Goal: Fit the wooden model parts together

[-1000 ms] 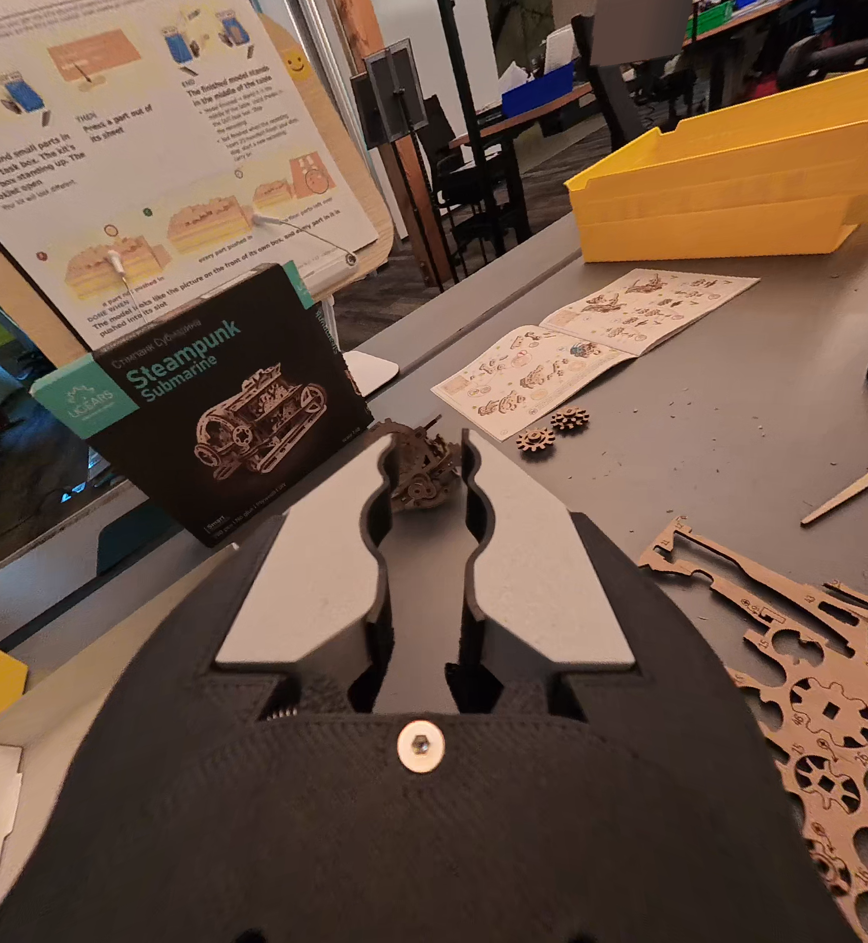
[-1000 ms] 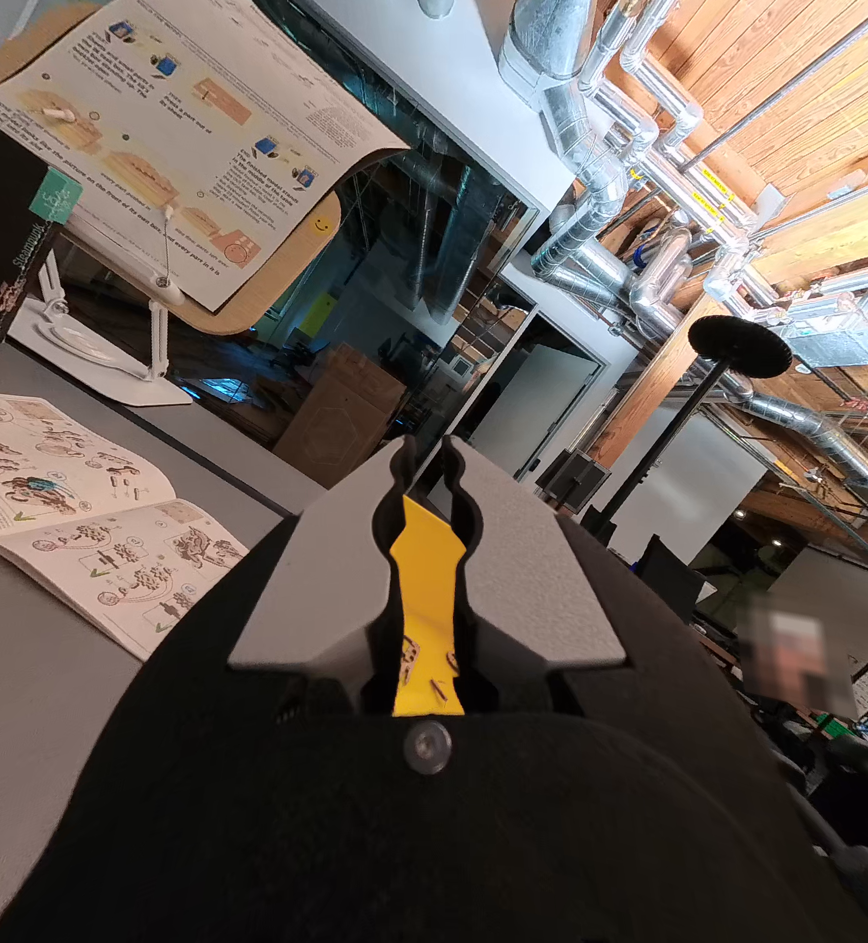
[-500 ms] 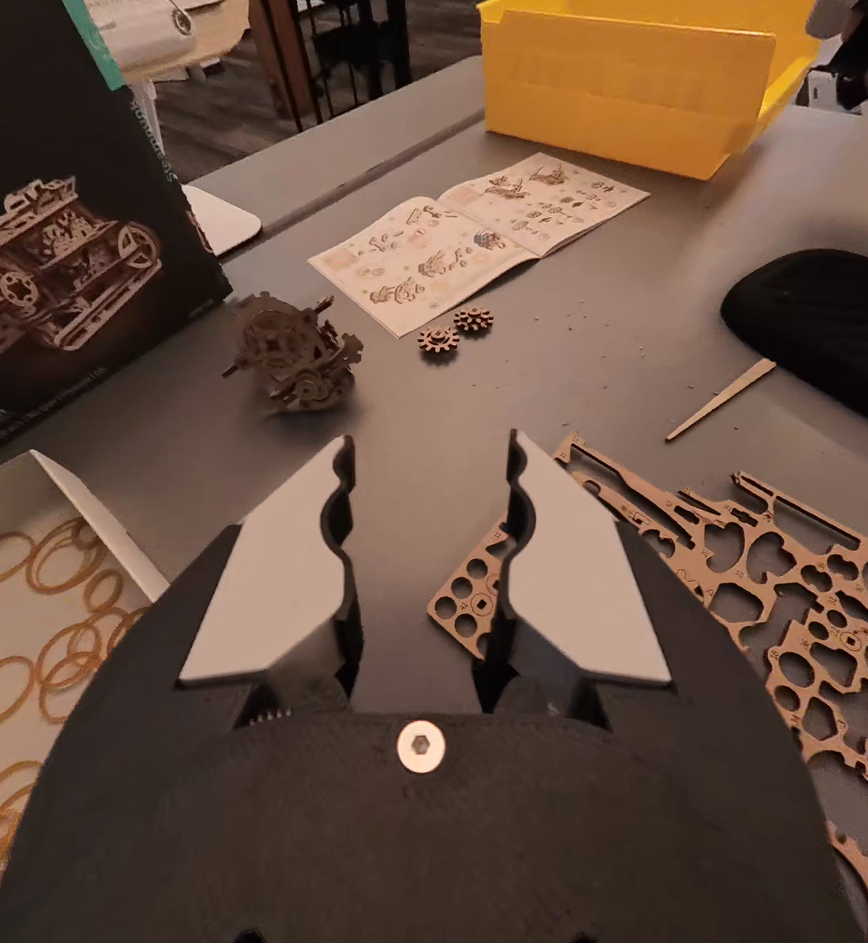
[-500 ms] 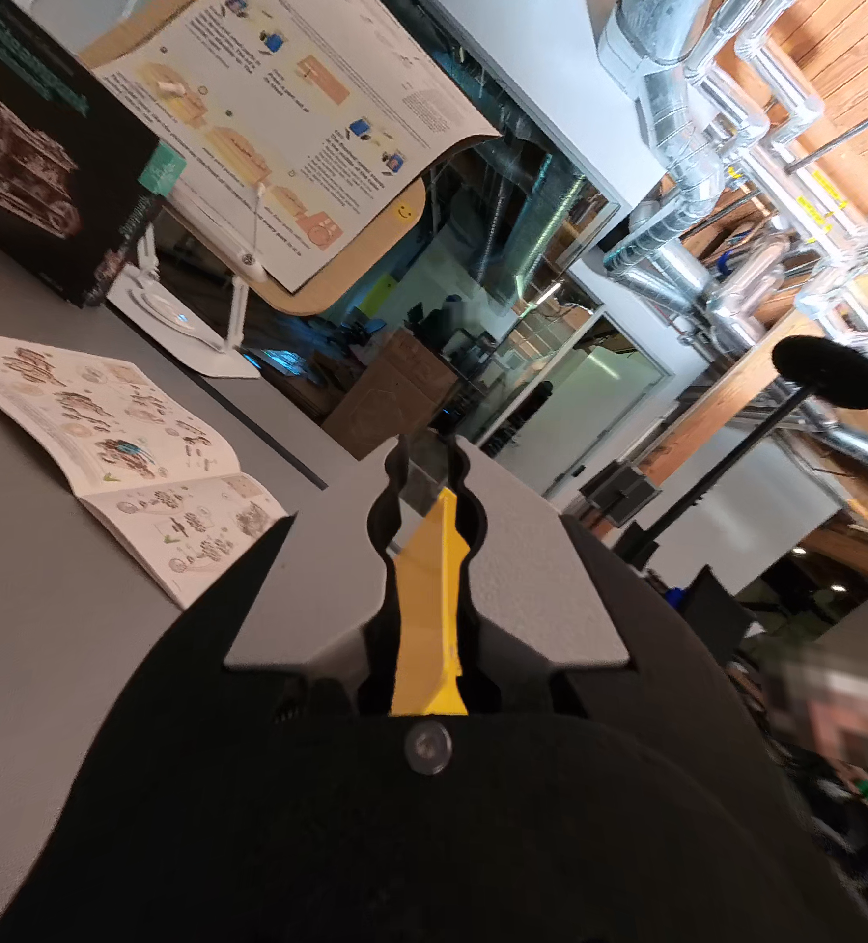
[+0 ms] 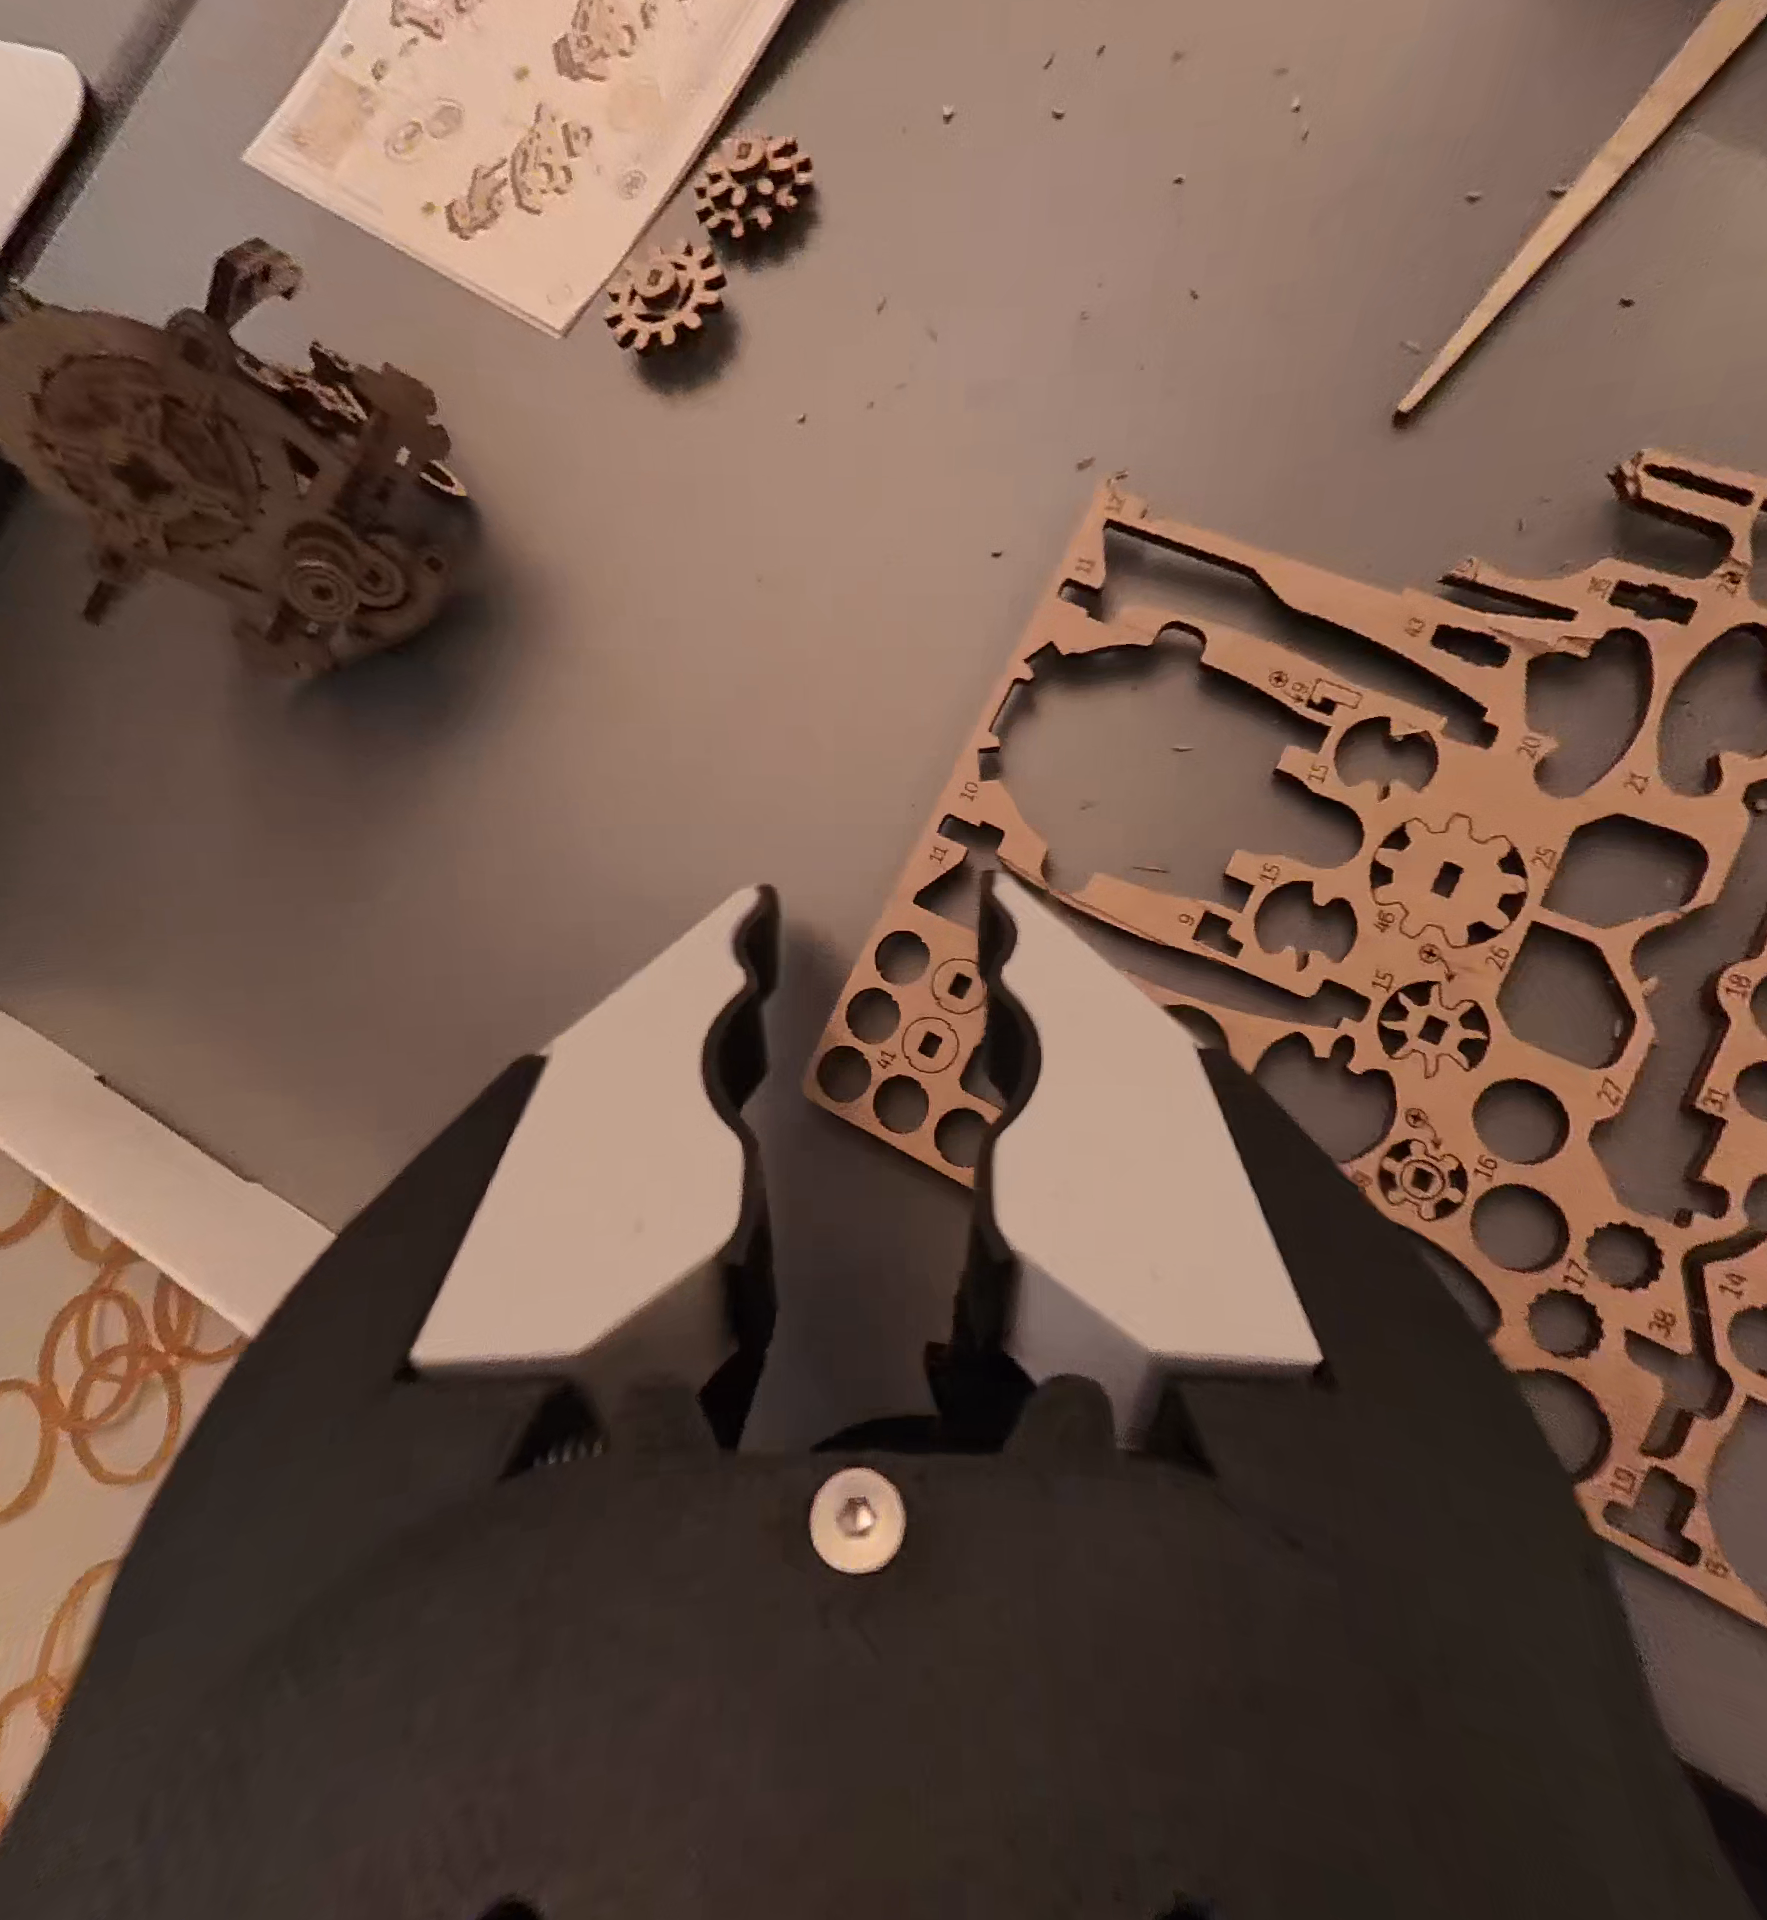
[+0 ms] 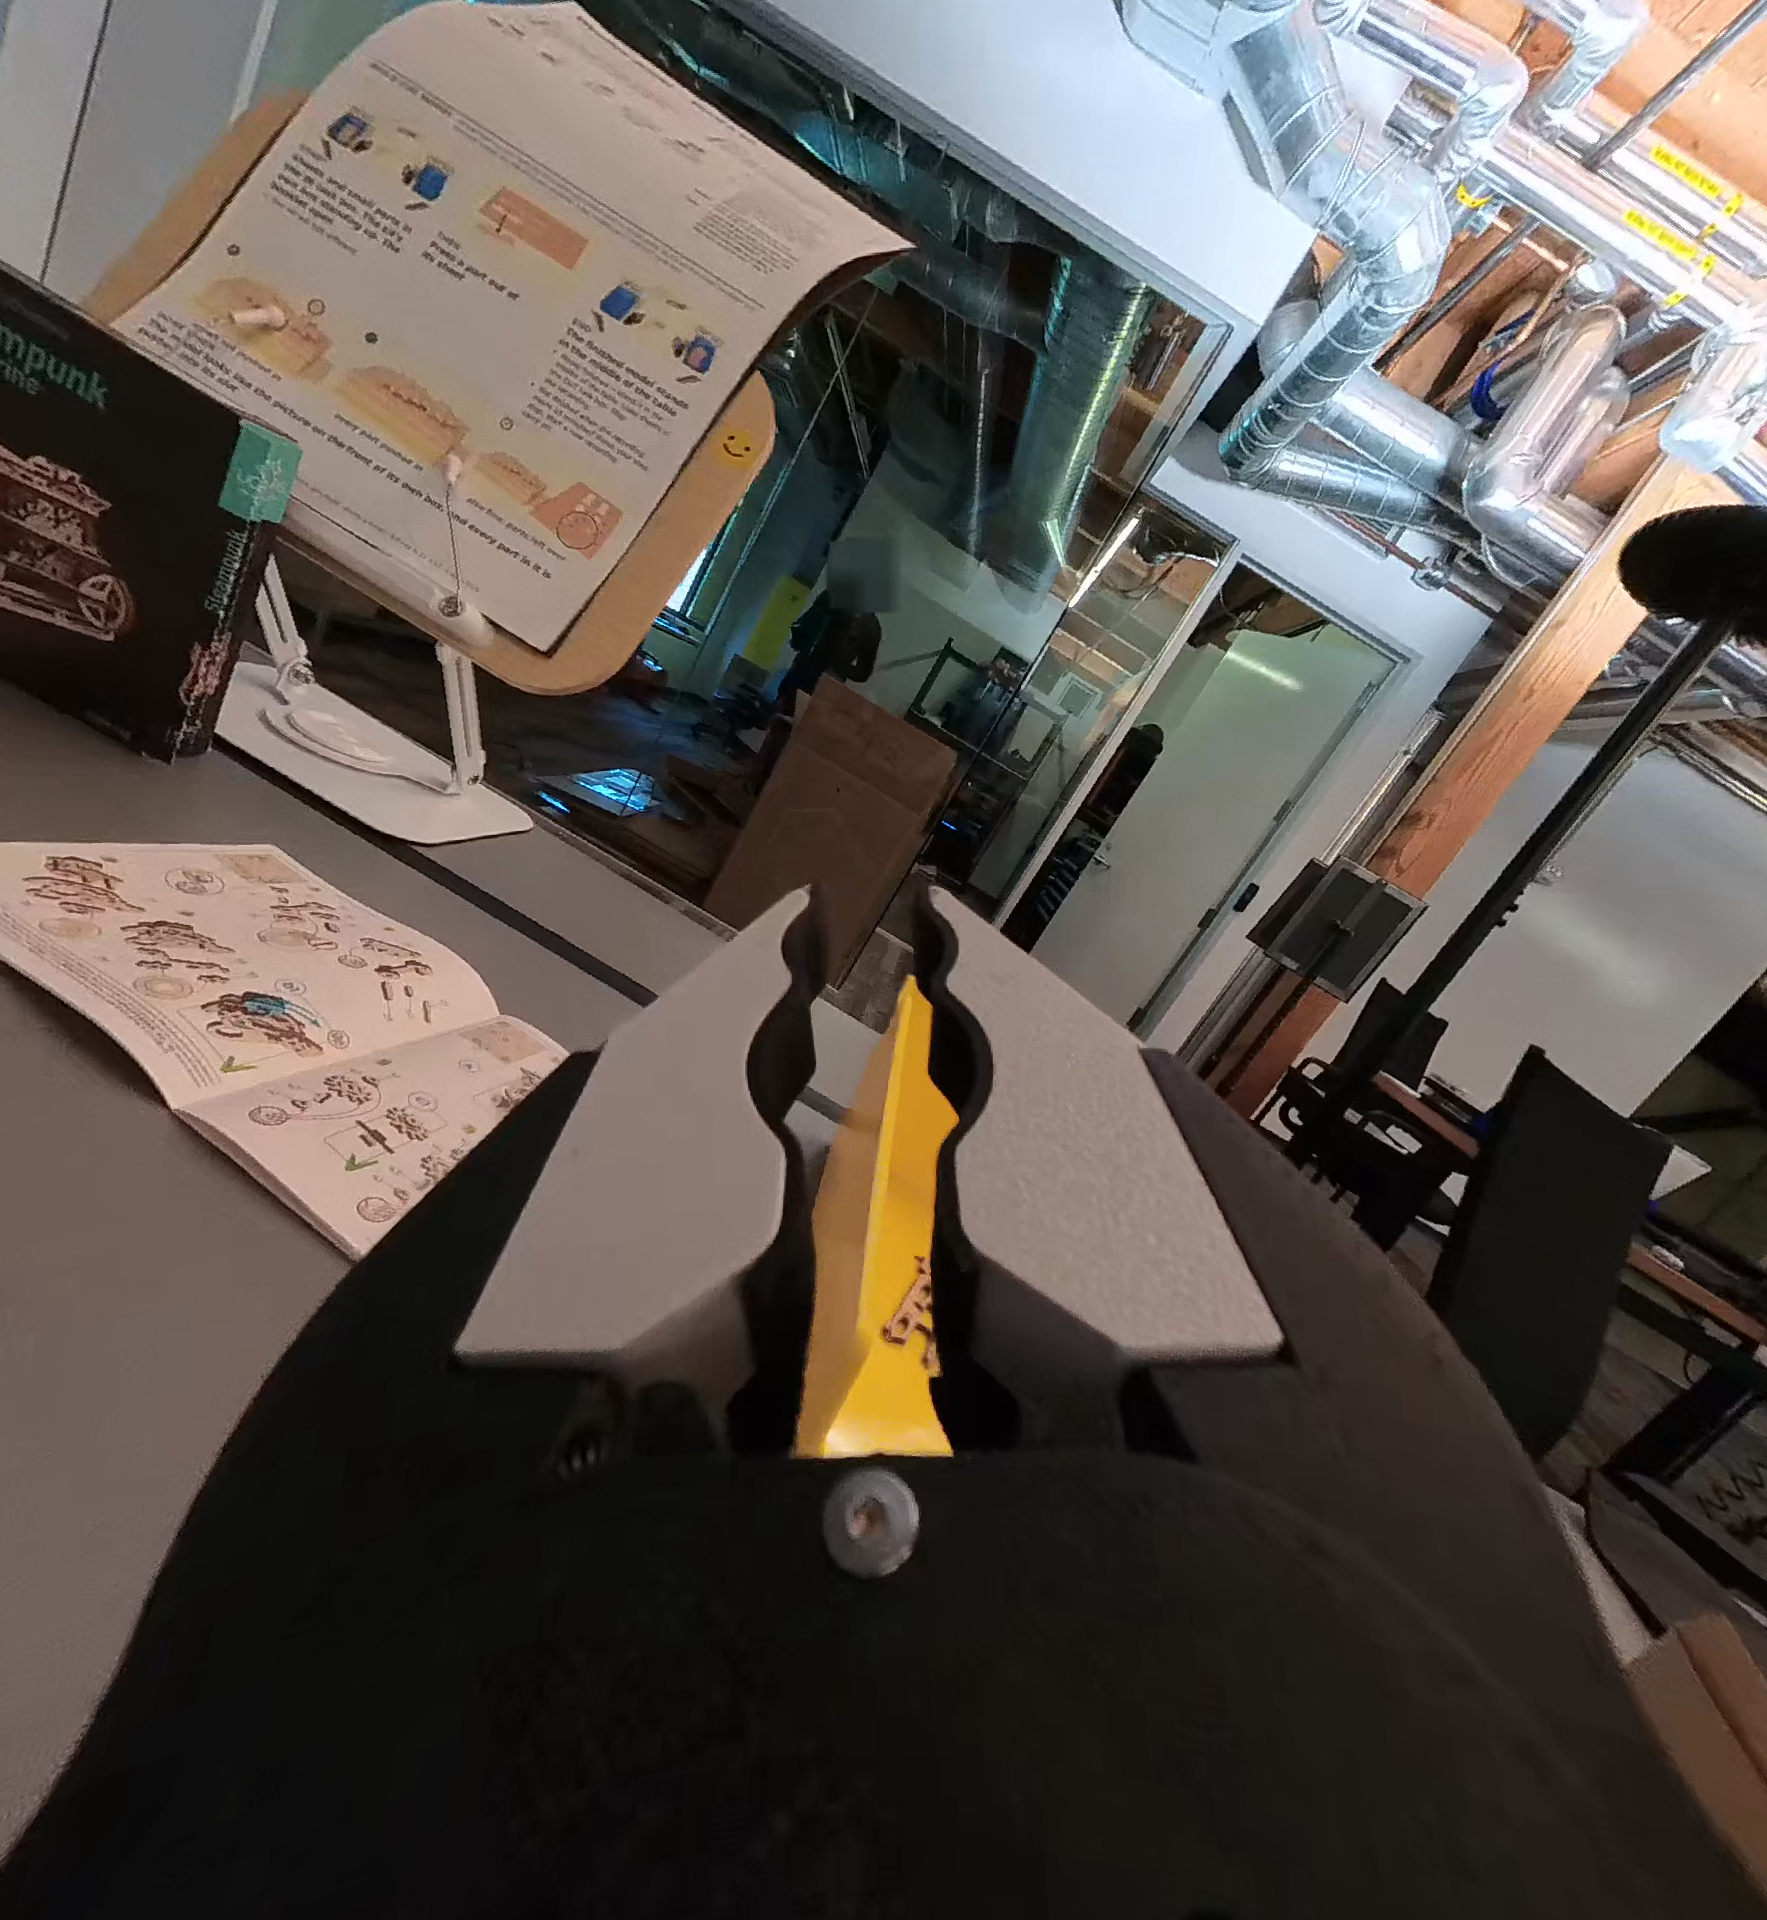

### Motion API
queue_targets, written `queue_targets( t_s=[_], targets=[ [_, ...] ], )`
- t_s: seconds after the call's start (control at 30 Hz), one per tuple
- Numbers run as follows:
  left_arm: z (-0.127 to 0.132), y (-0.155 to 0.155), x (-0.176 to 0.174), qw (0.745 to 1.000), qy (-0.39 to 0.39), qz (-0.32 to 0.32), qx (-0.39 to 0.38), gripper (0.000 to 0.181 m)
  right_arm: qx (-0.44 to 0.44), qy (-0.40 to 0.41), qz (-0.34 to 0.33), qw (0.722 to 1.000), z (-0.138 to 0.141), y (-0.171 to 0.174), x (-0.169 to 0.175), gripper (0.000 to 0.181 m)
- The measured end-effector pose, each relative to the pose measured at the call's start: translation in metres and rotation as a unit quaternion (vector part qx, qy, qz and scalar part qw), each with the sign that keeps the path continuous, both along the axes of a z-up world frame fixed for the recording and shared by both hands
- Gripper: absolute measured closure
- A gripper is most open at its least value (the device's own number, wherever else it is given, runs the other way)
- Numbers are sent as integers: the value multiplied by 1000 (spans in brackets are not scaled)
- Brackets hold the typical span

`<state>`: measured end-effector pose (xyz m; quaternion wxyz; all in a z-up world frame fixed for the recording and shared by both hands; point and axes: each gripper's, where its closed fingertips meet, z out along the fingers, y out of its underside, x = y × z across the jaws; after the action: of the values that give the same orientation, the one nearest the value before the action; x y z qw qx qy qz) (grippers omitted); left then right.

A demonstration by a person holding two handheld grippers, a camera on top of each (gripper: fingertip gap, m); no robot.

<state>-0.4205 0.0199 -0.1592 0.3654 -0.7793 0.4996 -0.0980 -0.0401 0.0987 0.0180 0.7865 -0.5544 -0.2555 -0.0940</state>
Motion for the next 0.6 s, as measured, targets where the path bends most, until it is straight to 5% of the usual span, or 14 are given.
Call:
queue_targets(
  t_s=[0.2,0.33,0.5,0.6],
  targets=[
    [-3,-6,2,1000,2,-21,-14,172,-52,-37,45,997,-23,6,-31,167],
    [-3,-7,3,1000,11,-27,-4,173,-80,-92,157,980,-38,-15,-102,165],
    [3,-7,4,999,9,-33,17,173,-215,-148,379,888,-91,-73,-231,159],
    [14,-5,6,999,-12,-34,38,173,-329,-161,406,837,-122,-79,-280,128]
  ],
)
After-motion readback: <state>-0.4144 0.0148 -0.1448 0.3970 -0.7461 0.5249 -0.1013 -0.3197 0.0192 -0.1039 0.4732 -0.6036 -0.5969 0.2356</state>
